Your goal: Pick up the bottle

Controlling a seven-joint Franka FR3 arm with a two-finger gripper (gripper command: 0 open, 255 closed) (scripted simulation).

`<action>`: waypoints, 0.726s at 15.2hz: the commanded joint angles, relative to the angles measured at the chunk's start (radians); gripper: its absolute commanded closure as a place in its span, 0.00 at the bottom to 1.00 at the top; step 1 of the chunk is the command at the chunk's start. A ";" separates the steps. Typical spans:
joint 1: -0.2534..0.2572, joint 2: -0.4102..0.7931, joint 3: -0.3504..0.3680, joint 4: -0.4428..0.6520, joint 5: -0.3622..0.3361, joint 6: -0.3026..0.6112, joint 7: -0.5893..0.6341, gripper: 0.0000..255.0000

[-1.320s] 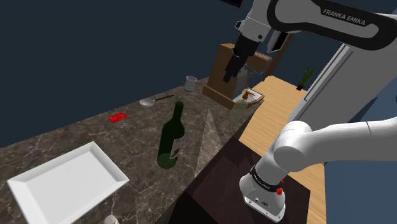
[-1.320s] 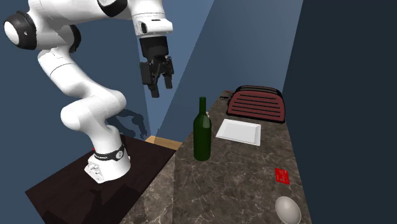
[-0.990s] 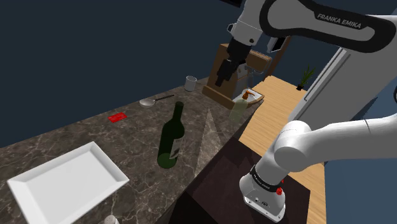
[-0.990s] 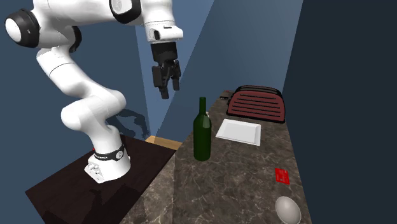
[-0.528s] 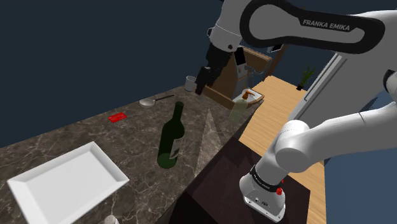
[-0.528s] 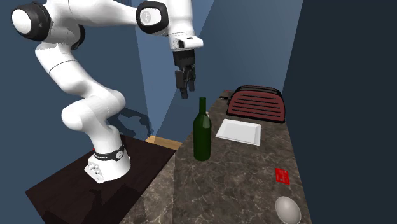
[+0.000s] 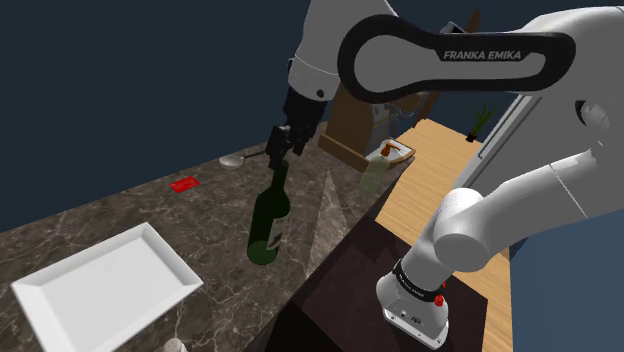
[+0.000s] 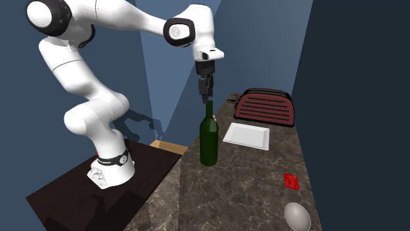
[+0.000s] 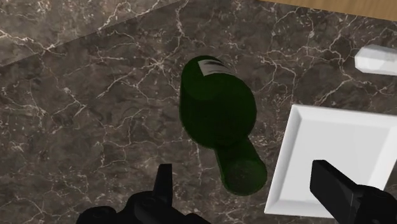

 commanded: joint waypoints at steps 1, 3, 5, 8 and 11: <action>0.001 0.011 0.009 -0.014 0.001 0.026 0.006 0.00; 0.002 0.015 0.013 -0.037 0.003 0.053 0.006 0.00; 0.003 0.021 0.017 -0.060 0.005 0.081 0.007 0.00; 0.003 0.025 0.021 -0.077 0.006 0.104 0.007 0.00; 0.004 0.024 0.022 -0.080 0.007 0.105 0.008 1.00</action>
